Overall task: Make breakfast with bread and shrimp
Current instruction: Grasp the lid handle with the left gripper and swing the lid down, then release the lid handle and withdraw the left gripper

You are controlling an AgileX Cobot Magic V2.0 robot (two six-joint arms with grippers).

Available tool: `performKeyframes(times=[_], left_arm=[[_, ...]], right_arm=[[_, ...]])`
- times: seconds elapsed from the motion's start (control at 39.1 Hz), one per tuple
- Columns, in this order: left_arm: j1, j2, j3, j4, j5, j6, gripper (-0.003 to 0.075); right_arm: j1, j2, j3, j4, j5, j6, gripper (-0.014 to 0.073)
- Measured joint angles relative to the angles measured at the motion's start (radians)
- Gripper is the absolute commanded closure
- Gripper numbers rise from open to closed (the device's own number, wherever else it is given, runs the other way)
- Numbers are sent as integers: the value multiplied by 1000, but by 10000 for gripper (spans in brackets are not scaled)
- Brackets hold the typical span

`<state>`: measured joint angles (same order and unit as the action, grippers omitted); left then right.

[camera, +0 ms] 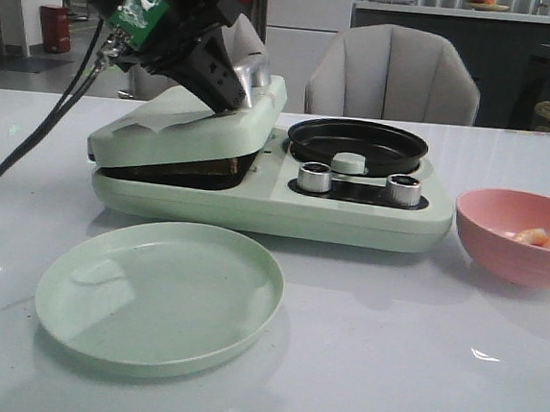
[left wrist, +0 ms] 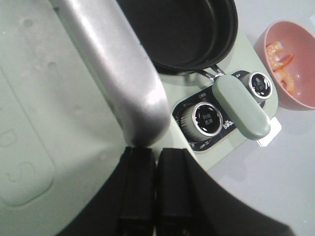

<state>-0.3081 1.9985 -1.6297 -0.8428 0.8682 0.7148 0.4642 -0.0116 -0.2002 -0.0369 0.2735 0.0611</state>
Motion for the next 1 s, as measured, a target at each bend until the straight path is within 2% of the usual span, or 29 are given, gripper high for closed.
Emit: performKeyframes(times=[0.15,0.26,0.64,0.79,1.0], left_arm=[[0,0,-41,56,40,-8,603],[0,-13,-77,144,52,-65,602],[-4,-250,-134,706,74,-390,603],[10,-361,-92,768,75,-449,603],[37,-535,93,770,-12,-465,603]], right_arm=[[0,0,0,0,0,0,-11],[0,0,0,0,0,0,-11],[0,0,0,0,0,0,-11],[0,0,0,0,0,0,-11],[0,0,0,0,0,0,-11]])
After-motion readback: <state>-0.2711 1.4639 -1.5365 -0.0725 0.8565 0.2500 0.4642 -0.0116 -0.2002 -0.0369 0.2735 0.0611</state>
